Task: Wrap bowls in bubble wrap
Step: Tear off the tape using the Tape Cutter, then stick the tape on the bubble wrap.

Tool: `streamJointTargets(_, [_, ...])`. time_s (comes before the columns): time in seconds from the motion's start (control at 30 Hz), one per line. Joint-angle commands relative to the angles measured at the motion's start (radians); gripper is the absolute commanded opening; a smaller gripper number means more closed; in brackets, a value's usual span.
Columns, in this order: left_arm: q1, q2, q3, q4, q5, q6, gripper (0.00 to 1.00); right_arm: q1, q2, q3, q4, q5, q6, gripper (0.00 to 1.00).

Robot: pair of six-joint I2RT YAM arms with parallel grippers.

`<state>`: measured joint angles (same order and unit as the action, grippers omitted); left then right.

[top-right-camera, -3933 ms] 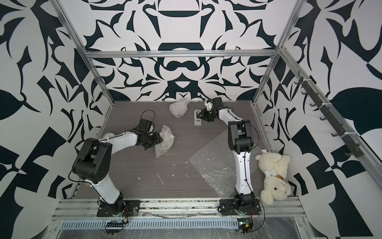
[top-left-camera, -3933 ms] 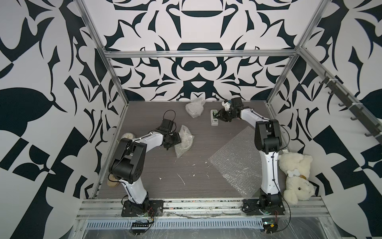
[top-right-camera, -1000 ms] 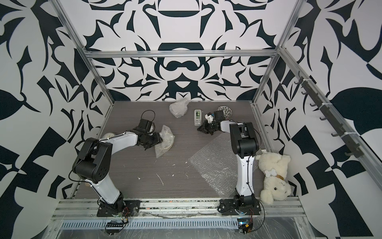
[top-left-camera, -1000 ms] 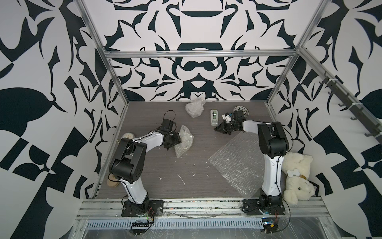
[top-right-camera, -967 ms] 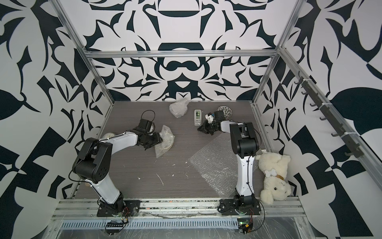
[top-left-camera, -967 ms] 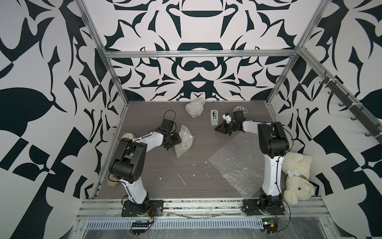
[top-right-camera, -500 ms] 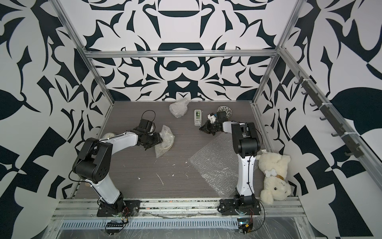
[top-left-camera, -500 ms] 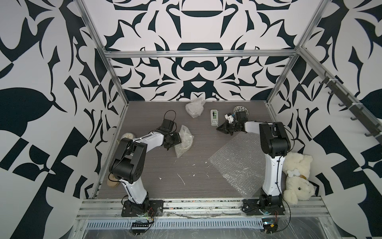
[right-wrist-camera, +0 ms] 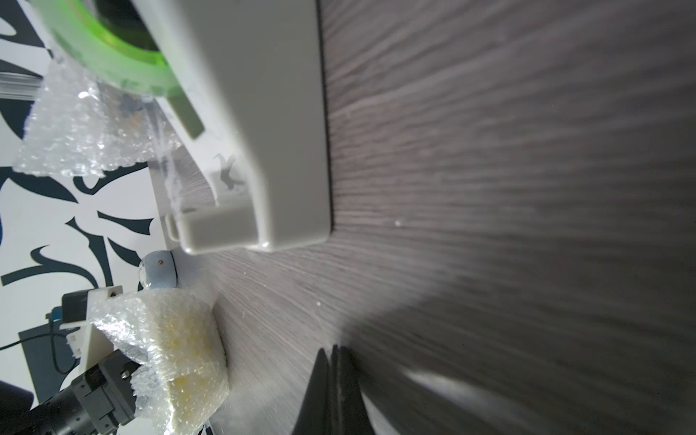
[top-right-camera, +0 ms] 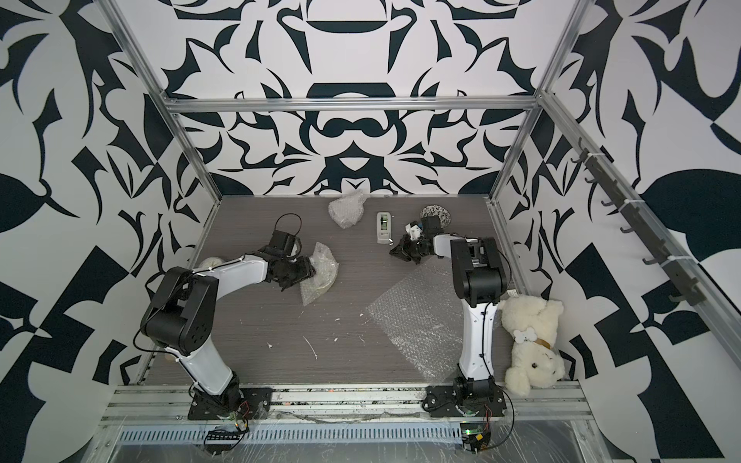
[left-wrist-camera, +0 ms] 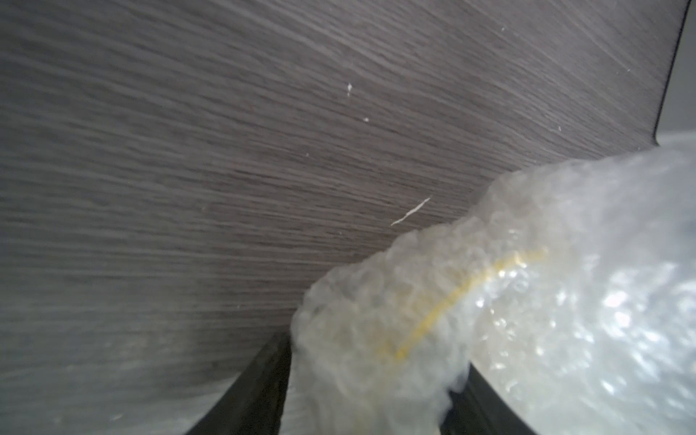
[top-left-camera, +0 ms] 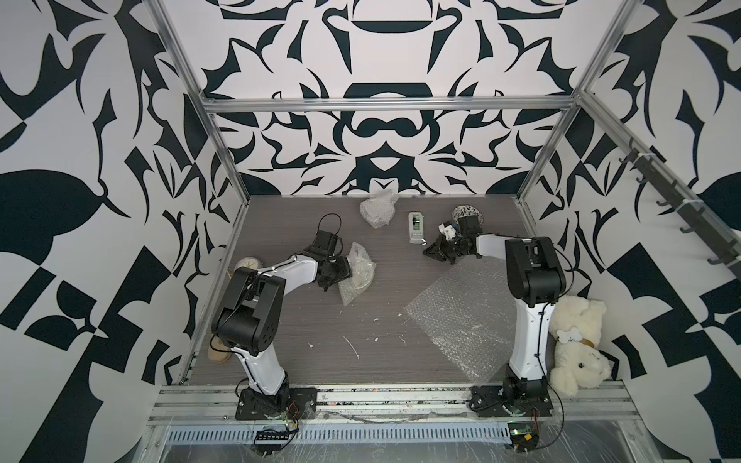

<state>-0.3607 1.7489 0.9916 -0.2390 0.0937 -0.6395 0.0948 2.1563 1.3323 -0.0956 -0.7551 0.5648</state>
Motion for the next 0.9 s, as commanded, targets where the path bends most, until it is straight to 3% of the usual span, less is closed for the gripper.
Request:
streamJointTargets(0.0, [-0.006, 0.022, -0.006, -0.036, -0.025, -0.003, 0.62, -0.013, -0.027, 0.004, -0.082, 0.052, -0.017, 0.0])
streamJointTargets(0.43, [-0.007, 0.055, 0.005, -0.02, -0.018, -0.003, 0.62, 0.057, -0.164, 0.002, -0.144, -0.229, -0.062, 0.0])
streamJointTargets(0.63, [-0.007, 0.055, 0.007, -0.017, -0.017, -0.003, 0.62, 0.172, -0.211, 0.043, -0.269, -0.281, -0.114, 0.0])
streamJointTargets(0.87, [-0.009, 0.058, 0.01, -0.007, -0.013, -0.003, 0.62, 0.325, -0.209, 0.101, -0.271, -0.268, -0.06, 0.0])
